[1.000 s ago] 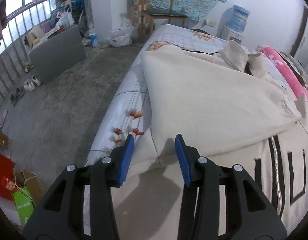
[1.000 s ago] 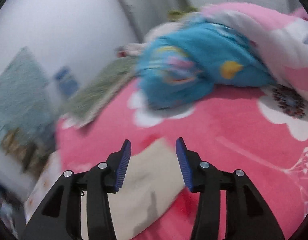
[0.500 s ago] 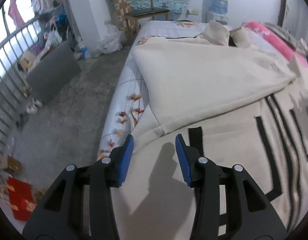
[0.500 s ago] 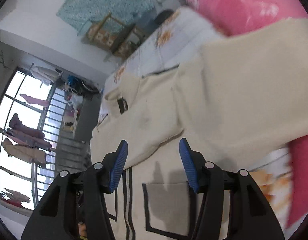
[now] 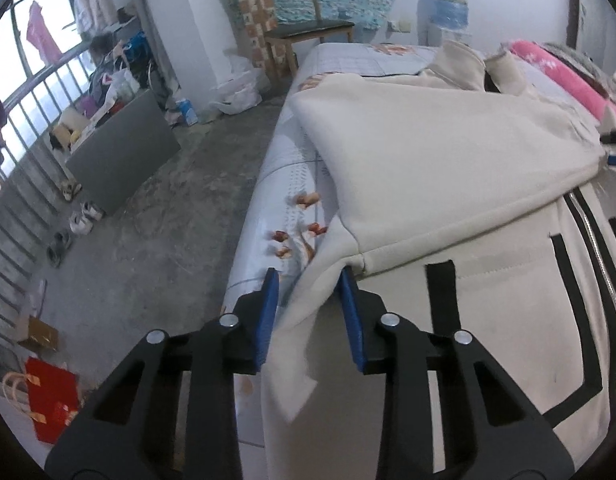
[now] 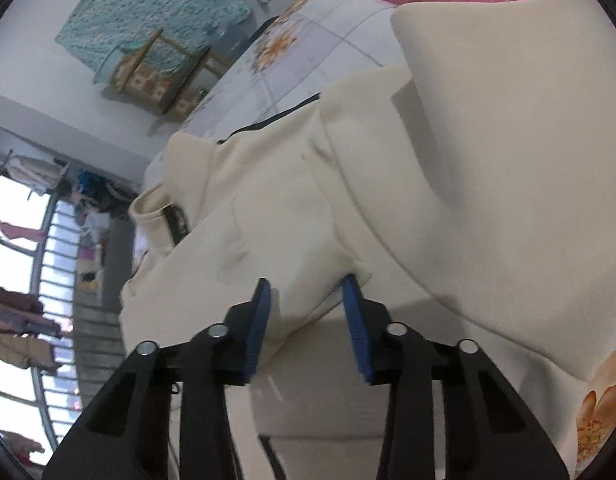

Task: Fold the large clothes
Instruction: 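Fold the jacket side with the right tool across the front and release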

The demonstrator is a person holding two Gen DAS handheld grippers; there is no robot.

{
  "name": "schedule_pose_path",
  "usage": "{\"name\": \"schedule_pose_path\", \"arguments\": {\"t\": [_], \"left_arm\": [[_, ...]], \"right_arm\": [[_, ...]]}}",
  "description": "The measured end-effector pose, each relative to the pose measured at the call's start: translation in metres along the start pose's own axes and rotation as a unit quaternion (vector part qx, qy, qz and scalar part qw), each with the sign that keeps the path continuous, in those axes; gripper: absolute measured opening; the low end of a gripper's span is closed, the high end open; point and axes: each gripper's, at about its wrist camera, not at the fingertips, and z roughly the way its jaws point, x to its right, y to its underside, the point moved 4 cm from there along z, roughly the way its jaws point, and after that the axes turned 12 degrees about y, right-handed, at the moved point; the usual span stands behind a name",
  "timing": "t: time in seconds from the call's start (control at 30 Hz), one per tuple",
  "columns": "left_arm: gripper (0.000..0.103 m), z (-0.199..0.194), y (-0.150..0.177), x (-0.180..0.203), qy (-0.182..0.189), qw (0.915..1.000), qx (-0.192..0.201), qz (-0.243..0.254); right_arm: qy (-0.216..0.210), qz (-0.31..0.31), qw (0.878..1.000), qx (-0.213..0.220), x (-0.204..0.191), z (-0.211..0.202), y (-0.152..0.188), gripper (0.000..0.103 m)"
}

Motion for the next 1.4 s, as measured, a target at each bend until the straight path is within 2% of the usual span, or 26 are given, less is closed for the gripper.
{"name": "schedule_pose_path", "arguments": {"t": [0.2, 0.47, 0.67, 0.87, 0.93, 1.03, 1.1, 1.17, 1.27, 1.4], "left_arm": [[0.026, -0.001, 0.001, -0.014, 0.002, 0.9994, 0.009, -0.035], [0.026, -0.002, 0.003, -0.022, 0.007, 0.9984, 0.009, -0.055], [0.026, 0.001, 0.001, -0.023, 0.013, 0.9980, 0.008, -0.061], [0.028, 0.000, 0.003, -0.024, 0.016, 0.9977, 0.008, -0.065], [0.028, 0.000, 0.003, -0.025, 0.023, 0.9973, 0.009, -0.069], [0.047, -0.007, 0.003, -0.032, 0.037, 0.9960, 0.005, -0.081], [0.054, -0.019, 0.002, -0.038, 0.044, 0.9950, 0.015, -0.088], [0.065, -0.034, 0.000, -0.042, 0.052, 0.9941, 0.027, -0.091], [0.076, -0.064, -0.006, -0.043, 0.059, 0.9939, 0.041, -0.084], [0.084, -0.093, -0.019, -0.035, 0.077, 0.9932, 0.050, -0.072]], "right_arm": [[0.006, 0.005, 0.999, 0.035, 0.004, -0.001, 0.004, 0.008], [-0.028, -0.004, 0.998, 0.061, -0.002, -0.046, 0.026, 0.007], [-0.009, 0.014, 0.999, 0.037, 0.016, -0.023, 0.033, 0.007], [0.013, -0.008, 0.999, 0.042, 0.015, -0.020, 0.034, 0.008], [0.030, -0.015, 0.998, 0.045, 0.015, -0.024, 0.035, 0.018], [0.075, -0.053, 0.993, 0.075, 0.005, -0.044, 0.037, 0.027], [0.091, -0.104, 0.985, 0.103, -0.013, -0.061, 0.042, 0.046], [0.088, -0.163, 0.975, 0.119, -0.037, -0.069, 0.048, 0.054], [0.069, -0.223, 0.966, 0.108, -0.064, -0.056, 0.057, 0.057], [0.063, -0.262, 0.960, 0.077, -0.077, -0.022, 0.065, 0.059]]}}
